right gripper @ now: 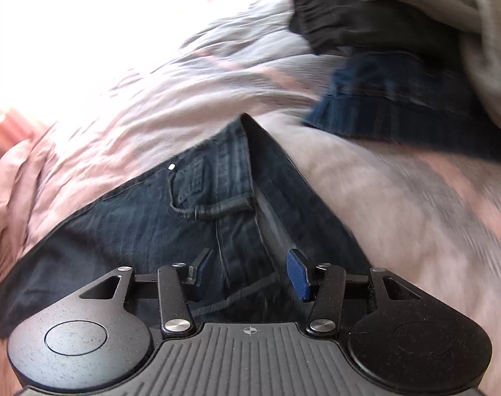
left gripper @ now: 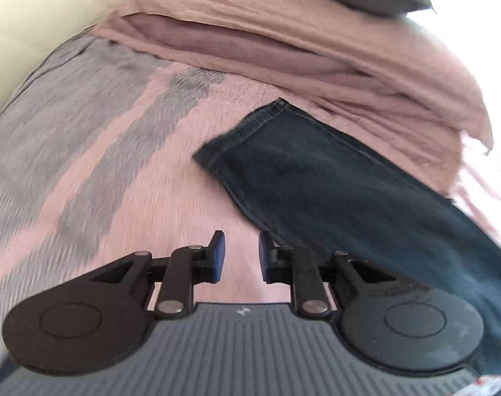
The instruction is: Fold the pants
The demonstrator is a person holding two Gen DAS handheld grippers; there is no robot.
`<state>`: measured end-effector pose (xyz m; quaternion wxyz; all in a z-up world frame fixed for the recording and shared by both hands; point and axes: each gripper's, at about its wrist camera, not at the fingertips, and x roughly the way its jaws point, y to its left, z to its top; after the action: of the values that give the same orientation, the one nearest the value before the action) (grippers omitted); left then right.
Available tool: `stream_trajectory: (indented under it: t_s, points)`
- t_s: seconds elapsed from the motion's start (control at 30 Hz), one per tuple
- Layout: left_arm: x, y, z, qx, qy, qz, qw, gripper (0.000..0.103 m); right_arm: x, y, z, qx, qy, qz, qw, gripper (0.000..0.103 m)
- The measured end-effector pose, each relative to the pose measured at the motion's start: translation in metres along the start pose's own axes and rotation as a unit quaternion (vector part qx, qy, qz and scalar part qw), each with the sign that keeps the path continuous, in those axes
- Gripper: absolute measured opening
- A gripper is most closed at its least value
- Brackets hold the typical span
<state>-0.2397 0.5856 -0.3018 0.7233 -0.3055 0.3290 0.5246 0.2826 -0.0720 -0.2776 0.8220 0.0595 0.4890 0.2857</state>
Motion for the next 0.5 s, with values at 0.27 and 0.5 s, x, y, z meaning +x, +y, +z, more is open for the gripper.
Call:
stream_trajectory:
  t_s: [0.27,0.5]
  points:
    - [-0.098,-0.063,-0.091,-0.070,0.003,0.006,0.9975,0.024,0.073,-0.041,0.070,-0.035,0.059,0.173,0.982,0.046]
    - [-0.125,-0.113,-0.146,-0.089,0.034,0.002,0.9954,0.024,0.109,-0.064,0.086,0.003,0.118,0.246,0.962,0.007]
